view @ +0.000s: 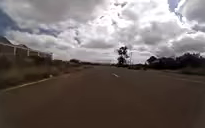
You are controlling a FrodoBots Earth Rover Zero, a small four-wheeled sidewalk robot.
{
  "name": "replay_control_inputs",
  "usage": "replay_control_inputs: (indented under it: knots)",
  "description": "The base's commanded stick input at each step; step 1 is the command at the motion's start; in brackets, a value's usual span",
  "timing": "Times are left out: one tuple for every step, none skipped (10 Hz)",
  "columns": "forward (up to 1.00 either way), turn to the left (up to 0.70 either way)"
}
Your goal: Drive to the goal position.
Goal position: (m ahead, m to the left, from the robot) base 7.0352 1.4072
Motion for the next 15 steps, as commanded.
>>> replay_control_inputs:
  knots:
    - [0.85,0.0]
    - [0.85,0.0]
    - [0.85,0.0]
    - [0.85,0.0]
    - [0.85,0.0]
    - [0.85,0.0]
    - [0.85,-0.01]
    - [0.85,-0.04]
    - [0.85,-0.08]
    - [0.85,-0.18]
    - [0.85,-0.31]
    - [0.85,-0.19]
    - [0.85,-0.1]
    - [0.85,0.0]
    - [0.85,0.0]
